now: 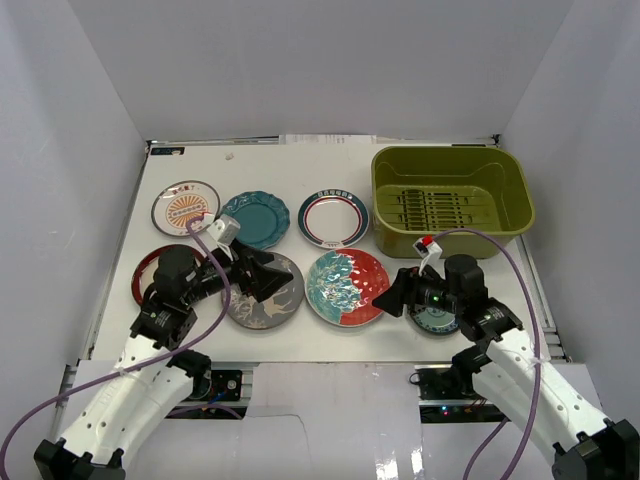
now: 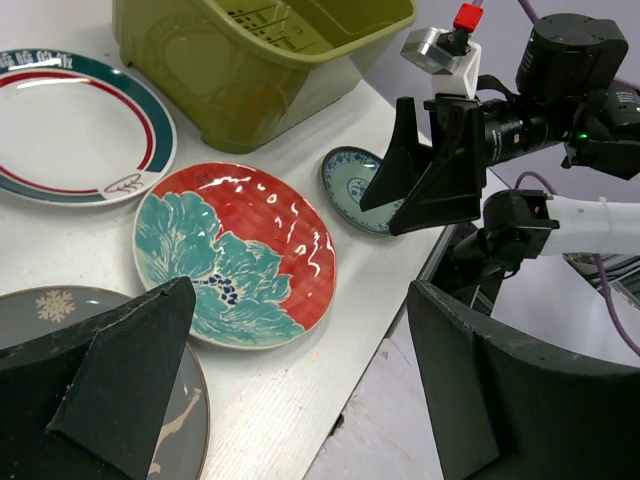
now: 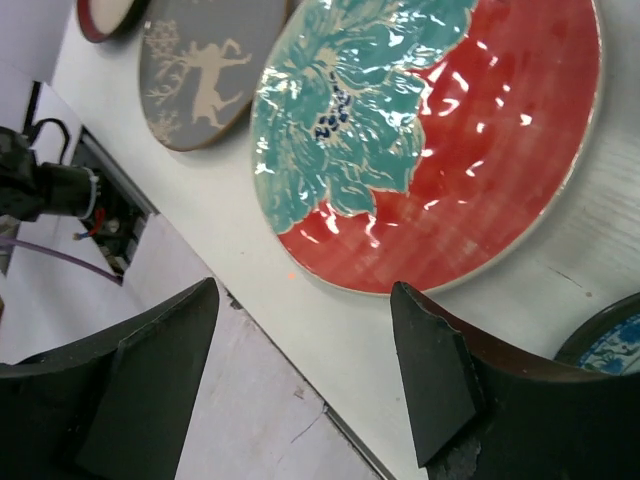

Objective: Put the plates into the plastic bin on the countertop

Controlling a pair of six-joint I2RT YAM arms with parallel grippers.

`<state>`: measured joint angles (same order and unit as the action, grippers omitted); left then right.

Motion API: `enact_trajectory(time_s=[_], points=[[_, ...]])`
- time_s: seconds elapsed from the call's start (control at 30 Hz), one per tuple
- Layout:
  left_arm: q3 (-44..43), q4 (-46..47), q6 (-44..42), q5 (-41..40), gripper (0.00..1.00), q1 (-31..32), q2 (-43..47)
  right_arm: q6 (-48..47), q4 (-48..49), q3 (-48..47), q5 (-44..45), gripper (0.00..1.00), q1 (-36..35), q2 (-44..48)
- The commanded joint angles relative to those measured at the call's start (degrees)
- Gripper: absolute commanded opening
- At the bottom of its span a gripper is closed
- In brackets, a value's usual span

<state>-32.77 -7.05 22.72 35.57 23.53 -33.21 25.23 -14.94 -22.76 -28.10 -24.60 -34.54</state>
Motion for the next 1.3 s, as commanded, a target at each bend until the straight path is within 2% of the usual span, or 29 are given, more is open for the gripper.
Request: enact_trajectory(time_s=[0.0,0.27,0.47,0.6,0.73,0.93,1.1,1.27], points=[[-2.4,-2.6,-1.1,-2.4,0.98,0.0,-0.7,1.7,5.0,1.8,8.2,0.76,-3.1,-1.3],[-2.8,-6.2,0.5,-8.1,0.98,0.0,-0.5,6.6,8.4,6.1,14.5,0.73,-3.5,-0.3],[-3.7,-13.8,1.6,-13.4,0.98,0.0,1.2,9.5,11.9,9.3,15.0,0.68,-3.5,-1.1],[-3.9,-20.1,4.8,-20.3,0.98,0.1,1.7,10.5,12.7,10.2,17.0,0.67,-3.5,-2.5],[-5.9,-24.6,7.7,-21.2,0.98,0.0,-1.2,11.8,16.0,11.0,16.2,0.67,-3.5,-5.5],[-5.6,-26.3,8.7,-24.6,0.98,0.0,-4.1,14.5,17.6,12.7,20.6,0.64,-3.5,-6.2],[-6.2,-24.6,6.9,-24.9,0.98,0.0,-6.0,19.7,26.6,16.5,19.0,0.57,-3.6,-9.9],[-3.8,-21.3,5.4,-22.0,0.98,0.0,-6.2,22.7,33.4,18.4,18.3,0.54,-3.6,-15.0]])
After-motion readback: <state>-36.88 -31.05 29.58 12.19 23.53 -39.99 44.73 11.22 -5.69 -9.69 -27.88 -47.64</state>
